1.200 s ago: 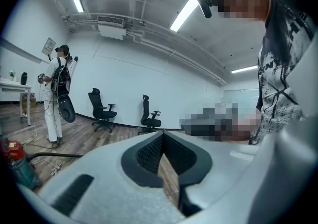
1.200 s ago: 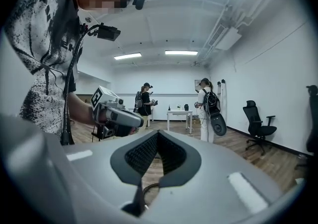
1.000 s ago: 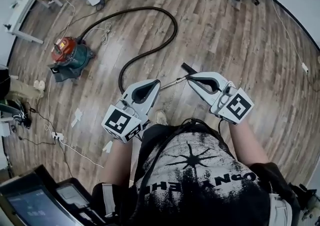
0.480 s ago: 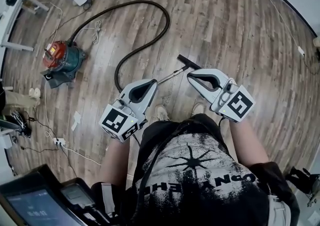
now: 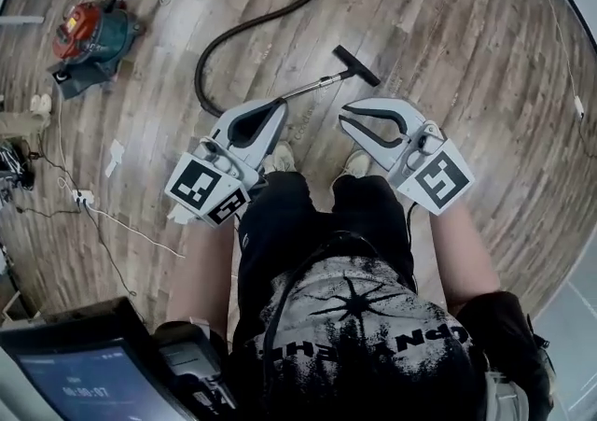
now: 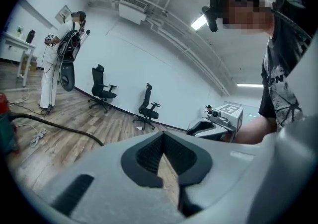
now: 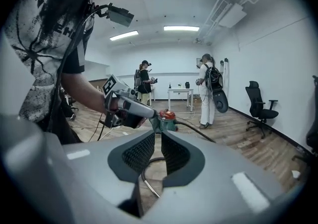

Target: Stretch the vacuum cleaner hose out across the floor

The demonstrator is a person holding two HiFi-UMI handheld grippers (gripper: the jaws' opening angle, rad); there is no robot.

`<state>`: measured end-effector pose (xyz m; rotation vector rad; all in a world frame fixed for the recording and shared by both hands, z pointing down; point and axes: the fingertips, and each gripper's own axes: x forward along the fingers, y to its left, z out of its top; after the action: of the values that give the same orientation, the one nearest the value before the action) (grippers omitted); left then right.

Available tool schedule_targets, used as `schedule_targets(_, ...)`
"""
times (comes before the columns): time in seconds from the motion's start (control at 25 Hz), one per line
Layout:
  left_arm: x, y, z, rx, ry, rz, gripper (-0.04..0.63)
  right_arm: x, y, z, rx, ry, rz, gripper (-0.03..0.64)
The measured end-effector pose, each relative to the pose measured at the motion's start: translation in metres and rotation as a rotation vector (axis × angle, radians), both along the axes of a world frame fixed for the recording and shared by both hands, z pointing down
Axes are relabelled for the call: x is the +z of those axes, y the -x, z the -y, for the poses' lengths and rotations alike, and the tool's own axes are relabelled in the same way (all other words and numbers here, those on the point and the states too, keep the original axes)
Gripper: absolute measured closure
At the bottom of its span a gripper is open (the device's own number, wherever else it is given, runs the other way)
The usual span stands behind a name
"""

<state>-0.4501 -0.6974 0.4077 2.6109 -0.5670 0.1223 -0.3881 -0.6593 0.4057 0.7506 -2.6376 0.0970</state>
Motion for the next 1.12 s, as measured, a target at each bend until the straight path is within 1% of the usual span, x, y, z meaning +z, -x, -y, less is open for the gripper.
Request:
schedule_targets(0.08, 0.038, -0.006, 0.009, -0.019, 0.019, 0.005, 0.594, 0.048, -0.003, 0.011, -0.015, 0.036, -0.024, 0.546)
schedule_targets(0.24, 0.126, -0.018, 0.032, -0.034, -0.001, 0.001, 0.594, 0.173, -0.002, 0.034, -0.036, 0.098, -0.099, 0.47)
schedule_targets(0.32, 0.179, -0.022, 0.043, -0.056, 0.003, -0.014, 0.594, 0.256, 0.003, 0.04, -0.07, 0.131, -0.15, 0.425)
schedule_targets(0.36, 0.211, -0.023, 0.05, -0.069, 0.012, -0.028, 0.594, 0.303, 0.006, 0.043, -0.09, 0.142, -0.185, 0.415)
schedule_targets(0.44, 0.283, -0.018, 0.069, -0.112, 0.021, -0.05, 0.594, 0.411, 0.016, 0.052, -0.142, 0.158, -0.272, 0.394)
schedule_targets(0.48, 0.317, -0.013, 0.081, -0.146, 0.013, -0.057, 0.594, 0.465, 0.023, 0.056, -0.179, 0.164, -0.318, 0.384)
schedule_targets(0.56, 0.365, -0.005, 0.093, -0.204, 0.006, -0.071, 0.594, 0.556, 0.037, 0.055, -0.266, 0.187, -0.404, 0.36)
schedule_targets(0.64, 0.401, -0.008, 0.09, -0.217, 0.049, -0.064, 0.594, 0.622, 0.041, 0.043, -0.335, 0.227, -0.484, 0.36)
schedule_targets(0.72, 0.437, -0.009, 0.089, -0.239, 0.097, -0.047, 0.594, 0.684, 0.039, 0.042, -0.373, 0.263, -0.554, 0.359)
schedule_targets(0.76, 0.455, -0.006, 0.089, -0.264, 0.131, -0.059, 0.594, 0.714, 0.04, 0.042, -0.386, 0.278, -0.585, 0.359)
schedule_targets(0.8, 0.47, -0.001, 0.088, -0.297, 0.176, -0.089, 0.594, 0.742, 0.04, 0.042, -0.398, 0.291, -0.617, 0.357)
schedule_targets(0.88, 0.49, 0.008, 0.087, -0.361, 0.275, -0.175, 0.594, 0.789, 0.039, 0.045, -0.418, 0.299, -0.689, 0.357)
schedule_targets(0.92, 0.495, 0.012, 0.085, -0.381, 0.308, -0.203, 0.594, 0.807, 0.038, 0.048, -0.427, 0.304, -0.725, 0.356)
schedule_targets(0.96, 0.497, 0.014, 0.083, -0.388, 0.324, -0.212, 0.594, 0.823, 0.036, 0.051, -0.433, 0.315, -0.757, 0.354)
schedule_targets(1.0, 0.499, 0.016, 0.08, -0.387, 0.325, -0.205, 0.594, 0.837, 0.034, 0.054, -0.431, 0.33, -0.781, 0.355)
schedule_targets(1.08, 0.506, 0.022, 0.069, -0.385, 0.322, -0.165, 0.594, 0.858, 0.032, 0.057, -0.429, 0.356, -0.813, 0.358)
schedule_targets(1.12, 0.514, 0.027, 0.064, -0.395, 0.335, -0.146, 0.594, 0.867, 0.032, 0.057, -0.433, 0.357, -0.832, 0.366)
